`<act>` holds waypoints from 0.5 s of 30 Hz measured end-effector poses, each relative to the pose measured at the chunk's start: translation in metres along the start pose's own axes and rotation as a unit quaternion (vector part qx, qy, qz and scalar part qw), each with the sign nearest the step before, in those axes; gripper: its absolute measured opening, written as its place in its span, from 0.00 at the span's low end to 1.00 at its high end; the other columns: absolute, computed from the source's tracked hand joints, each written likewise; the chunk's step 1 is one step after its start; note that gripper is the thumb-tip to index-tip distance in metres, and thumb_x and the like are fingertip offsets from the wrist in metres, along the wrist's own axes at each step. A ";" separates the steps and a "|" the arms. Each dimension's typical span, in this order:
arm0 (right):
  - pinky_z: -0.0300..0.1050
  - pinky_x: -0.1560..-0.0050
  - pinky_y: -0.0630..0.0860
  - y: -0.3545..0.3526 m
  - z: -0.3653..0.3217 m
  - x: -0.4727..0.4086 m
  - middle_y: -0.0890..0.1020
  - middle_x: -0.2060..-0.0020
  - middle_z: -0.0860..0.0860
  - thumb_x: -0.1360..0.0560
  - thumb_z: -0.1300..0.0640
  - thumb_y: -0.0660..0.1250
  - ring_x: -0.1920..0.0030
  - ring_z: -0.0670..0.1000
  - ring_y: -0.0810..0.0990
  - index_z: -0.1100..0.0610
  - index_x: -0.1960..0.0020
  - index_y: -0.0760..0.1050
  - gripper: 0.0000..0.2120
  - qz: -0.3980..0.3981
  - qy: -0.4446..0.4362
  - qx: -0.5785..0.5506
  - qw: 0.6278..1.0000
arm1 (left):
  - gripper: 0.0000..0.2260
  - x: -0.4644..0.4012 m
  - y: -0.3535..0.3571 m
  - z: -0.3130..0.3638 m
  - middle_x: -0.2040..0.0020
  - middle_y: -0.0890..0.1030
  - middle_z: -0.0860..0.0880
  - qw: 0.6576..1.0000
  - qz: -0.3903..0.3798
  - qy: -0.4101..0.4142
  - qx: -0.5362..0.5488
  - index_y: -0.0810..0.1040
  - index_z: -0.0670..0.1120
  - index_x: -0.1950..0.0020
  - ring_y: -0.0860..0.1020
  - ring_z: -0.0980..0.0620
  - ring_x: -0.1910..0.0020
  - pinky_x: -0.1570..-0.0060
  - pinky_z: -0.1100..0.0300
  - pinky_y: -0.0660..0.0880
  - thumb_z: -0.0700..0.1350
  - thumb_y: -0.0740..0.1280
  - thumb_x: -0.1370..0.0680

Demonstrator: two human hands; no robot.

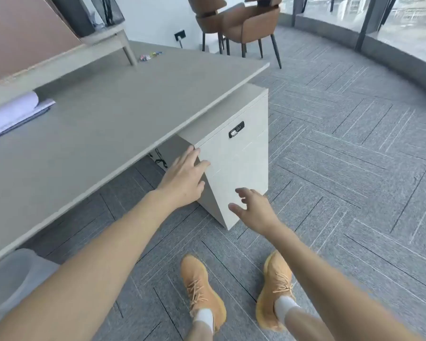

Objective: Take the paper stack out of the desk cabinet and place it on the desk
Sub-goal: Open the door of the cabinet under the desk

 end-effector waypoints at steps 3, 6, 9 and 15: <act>0.51 0.37 0.74 0.021 0.015 -0.022 0.78 0.36 0.58 0.23 0.47 0.68 0.37 0.58 0.79 0.58 0.27 0.70 0.28 0.016 0.026 -0.046 0.998 | 0.26 -0.021 0.016 -0.007 0.18 0.49 0.39 0.999 0.011 0.016 -0.045 0.68 0.50 0.25 0.44 0.40 0.19 0.21 0.44 0.48 0.46 0.68 0.23; 0.51 0.35 0.72 0.050 0.024 -0.046 0.75 0.33 0.59 0.23 0.46 0.67 0.34 0.58 0.76 0.58 0.24 0.65 0.31 -0.019 0.055 -0.063 0.996 | 0.31 -0.037 0.041 -0.012 0.18 0.40 0.37 0.994 -0.010 0.050 -0.099 0.65 0.54 0.23 0.37 0.37 0.20 0.21 0.40 0.44 0.49 0.70 0.25; 0.52 0.32 0.69 0.074 0.030 -0.072 0.68 0.28 0.59 0.22 0.47 0.67 0.30 0.59 0.71 0.58 0.21 0.57 0.36 -0.038 0.069 -0.085 0.993 | 0.34 -0.051 0.059 -0.025 0.20 0.35 0.36 0.989 -0.014 0.057 -0.137 0.61 0.55 0.21 0.34 0.36 0.21 0.22 0.40 0.42 0.48 0.71 0.25; 0.52 0.34 0.70 0.098 0.049 -0.124 0.68 0.28 0.60 0.23 0.50 0.68 0.30 0.62 0.72 0.59 0.21 0.56 0.36 0.040 0.127 -0.124 0.983 | 0.38 -0.085 0.068 -0.044 0.18 0.45 0.39 0.972 0.060 0.101 -0.203 0.64 0.52 0.22 0.43 0.30 0.21 0.24 0.32 0.49 0.45 0.75 0.30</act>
Point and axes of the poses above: each hand's wrist, its own x-axis away from the middle knuckle, its own y-axis out of the palm, z = x × y, the point moved 10 cm from there along -x, towards the middle knuckle
